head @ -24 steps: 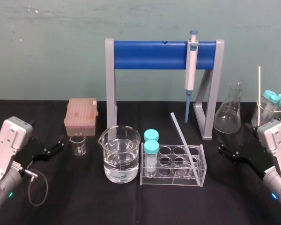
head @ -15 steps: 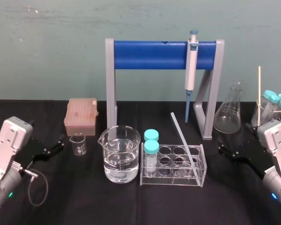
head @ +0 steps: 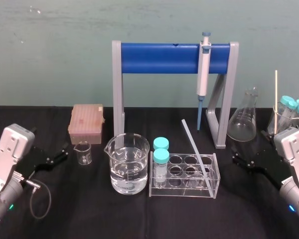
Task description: Pick up the stirring rod with one hand, then place it down.
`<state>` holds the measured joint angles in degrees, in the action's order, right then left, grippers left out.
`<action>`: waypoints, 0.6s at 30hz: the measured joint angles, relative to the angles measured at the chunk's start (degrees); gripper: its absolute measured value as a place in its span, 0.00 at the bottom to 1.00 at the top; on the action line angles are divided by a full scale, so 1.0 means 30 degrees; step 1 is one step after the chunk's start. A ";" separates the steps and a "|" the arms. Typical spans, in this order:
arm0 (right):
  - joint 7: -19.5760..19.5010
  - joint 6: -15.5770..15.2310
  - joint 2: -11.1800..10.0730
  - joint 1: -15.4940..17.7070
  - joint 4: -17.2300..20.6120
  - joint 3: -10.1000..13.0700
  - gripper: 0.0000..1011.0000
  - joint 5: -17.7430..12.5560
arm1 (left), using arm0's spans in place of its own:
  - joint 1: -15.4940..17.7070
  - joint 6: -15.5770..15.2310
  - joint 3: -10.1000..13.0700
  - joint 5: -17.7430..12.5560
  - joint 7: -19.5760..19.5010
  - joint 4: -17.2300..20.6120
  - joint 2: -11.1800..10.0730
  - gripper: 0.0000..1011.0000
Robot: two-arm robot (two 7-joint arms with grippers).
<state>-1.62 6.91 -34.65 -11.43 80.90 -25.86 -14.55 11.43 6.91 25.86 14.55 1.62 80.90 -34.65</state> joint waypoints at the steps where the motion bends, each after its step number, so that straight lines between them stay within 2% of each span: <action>1: -0.0001 0.0000 0.0000 0.0000 0.0001 -0.0001 0.99 -0.0001 | 0.0001 0.0000 0.0000 0.0000 -0.0001 0.0000 0.0000 0.99; 18: 0.0000 0.0000 0.0000 -0.0001 0.0000 -0.0001 0.99 0.0000 | 0.0000 0.0000 0.0000 0.0000 -0.0001 0.0000 0.0000 0.99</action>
<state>-1.62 6.91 -34.65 -11.43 80.90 -25.86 -14.55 11.43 6.91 25.86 14.55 1.62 80.90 -34.65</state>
